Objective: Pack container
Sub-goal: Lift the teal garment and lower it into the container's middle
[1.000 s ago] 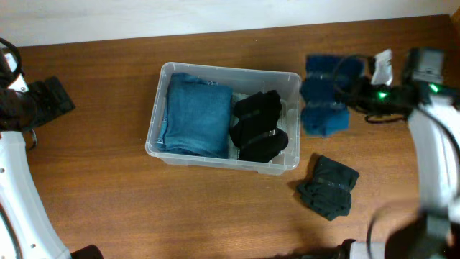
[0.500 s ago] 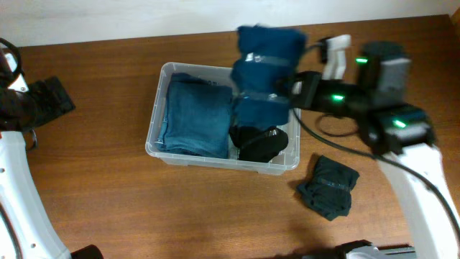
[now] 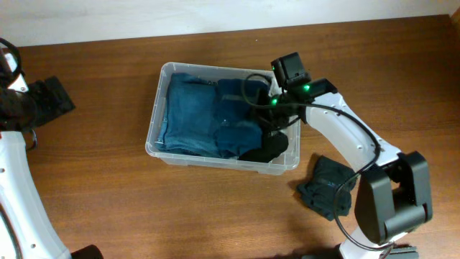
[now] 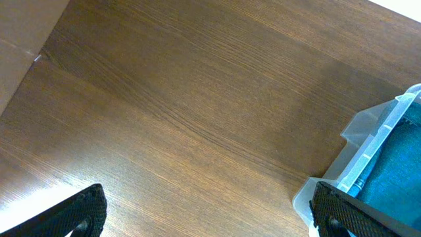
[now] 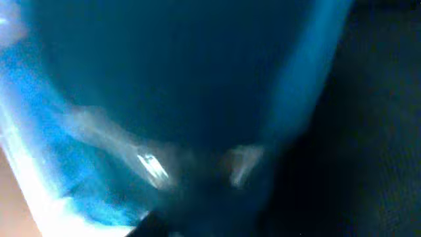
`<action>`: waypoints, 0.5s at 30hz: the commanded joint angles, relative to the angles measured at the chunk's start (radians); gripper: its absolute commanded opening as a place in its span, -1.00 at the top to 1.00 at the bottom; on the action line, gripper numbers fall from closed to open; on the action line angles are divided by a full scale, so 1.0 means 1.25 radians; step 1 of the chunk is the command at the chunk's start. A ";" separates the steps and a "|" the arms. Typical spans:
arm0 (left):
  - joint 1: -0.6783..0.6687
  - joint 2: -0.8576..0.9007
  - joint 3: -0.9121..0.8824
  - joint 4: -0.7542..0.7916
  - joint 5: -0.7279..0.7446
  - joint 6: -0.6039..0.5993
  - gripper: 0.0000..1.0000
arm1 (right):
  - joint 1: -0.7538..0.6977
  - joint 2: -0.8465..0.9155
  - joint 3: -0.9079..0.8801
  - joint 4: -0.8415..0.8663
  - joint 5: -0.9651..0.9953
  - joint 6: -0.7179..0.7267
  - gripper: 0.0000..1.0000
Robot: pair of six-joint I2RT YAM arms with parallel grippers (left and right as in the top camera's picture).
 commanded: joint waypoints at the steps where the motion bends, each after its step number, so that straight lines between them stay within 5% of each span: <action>1: 0.002 -0.001 -0.001 0.002 0.002 -0.002 -0.99 | 0.002 -0.004 0.012 -0.034 0.170 -0.080 -0.26; 15: 0.002 -0.001 -0.001 0.002 0.002 -0.002 -0.99 | -0.113 -0.459 0.012 -0.136 0.170 -0.175 -0.69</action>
